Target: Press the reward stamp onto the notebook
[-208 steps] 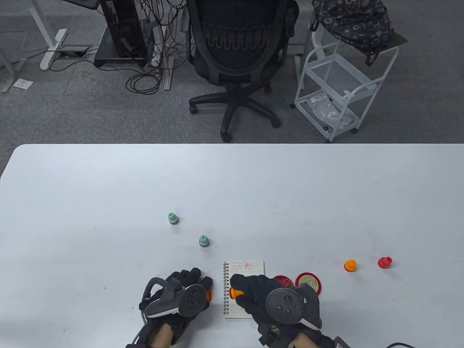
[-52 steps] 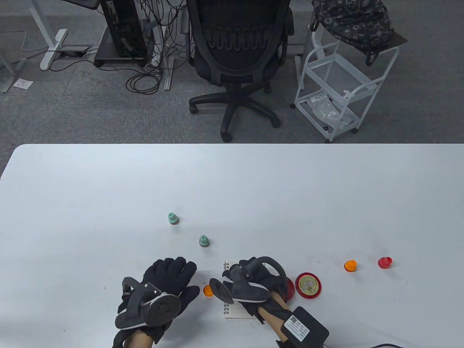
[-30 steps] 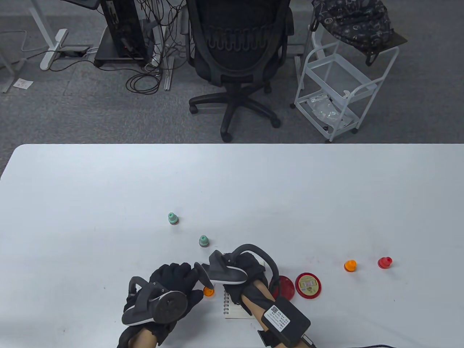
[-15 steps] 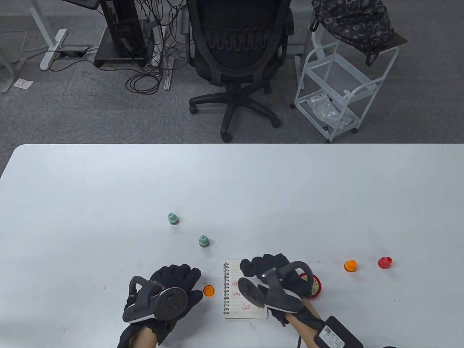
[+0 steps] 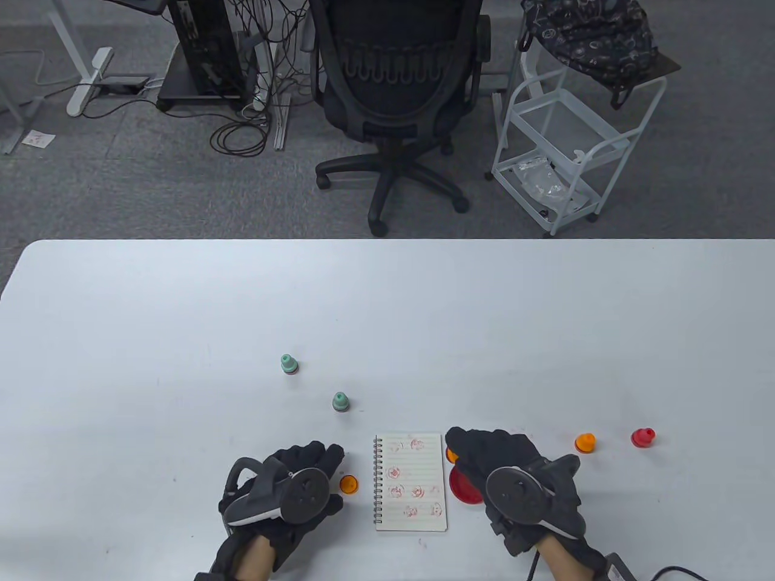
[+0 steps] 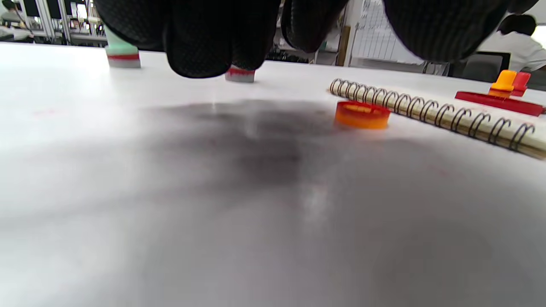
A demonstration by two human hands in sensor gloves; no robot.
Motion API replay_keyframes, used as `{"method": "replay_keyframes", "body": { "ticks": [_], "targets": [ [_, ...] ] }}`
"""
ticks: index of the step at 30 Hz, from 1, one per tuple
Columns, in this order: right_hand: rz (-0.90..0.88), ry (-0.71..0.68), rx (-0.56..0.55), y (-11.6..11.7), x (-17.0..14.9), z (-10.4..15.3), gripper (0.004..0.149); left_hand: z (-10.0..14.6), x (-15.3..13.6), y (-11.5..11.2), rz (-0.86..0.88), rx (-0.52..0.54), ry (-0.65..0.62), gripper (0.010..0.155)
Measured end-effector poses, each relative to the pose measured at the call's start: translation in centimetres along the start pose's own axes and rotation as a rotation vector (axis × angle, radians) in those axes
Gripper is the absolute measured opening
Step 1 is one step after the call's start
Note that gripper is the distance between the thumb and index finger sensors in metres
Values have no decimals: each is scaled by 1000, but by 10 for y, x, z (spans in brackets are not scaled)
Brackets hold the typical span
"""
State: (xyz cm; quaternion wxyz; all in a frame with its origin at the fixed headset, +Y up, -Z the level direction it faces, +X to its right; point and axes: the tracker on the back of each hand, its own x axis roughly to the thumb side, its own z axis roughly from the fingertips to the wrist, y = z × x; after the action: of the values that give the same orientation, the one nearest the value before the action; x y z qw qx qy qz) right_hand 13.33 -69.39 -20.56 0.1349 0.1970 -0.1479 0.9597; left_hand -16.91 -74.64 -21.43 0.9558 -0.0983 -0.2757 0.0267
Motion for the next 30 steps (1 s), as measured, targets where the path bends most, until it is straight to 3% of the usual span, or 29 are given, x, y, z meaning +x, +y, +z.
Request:
{"method": "replay_keyframes", "body": {
  "ticks": [11, 30],
  "targets": [
    [79, -76, 27, 10, 12, 1, 48, -21, 11, -14, -63, -150, 46, 82],
    [103, -131, 65, 15, 21, 2, 48, -27, 28, -16, -82, -95, 72, 64]
  ]
}}
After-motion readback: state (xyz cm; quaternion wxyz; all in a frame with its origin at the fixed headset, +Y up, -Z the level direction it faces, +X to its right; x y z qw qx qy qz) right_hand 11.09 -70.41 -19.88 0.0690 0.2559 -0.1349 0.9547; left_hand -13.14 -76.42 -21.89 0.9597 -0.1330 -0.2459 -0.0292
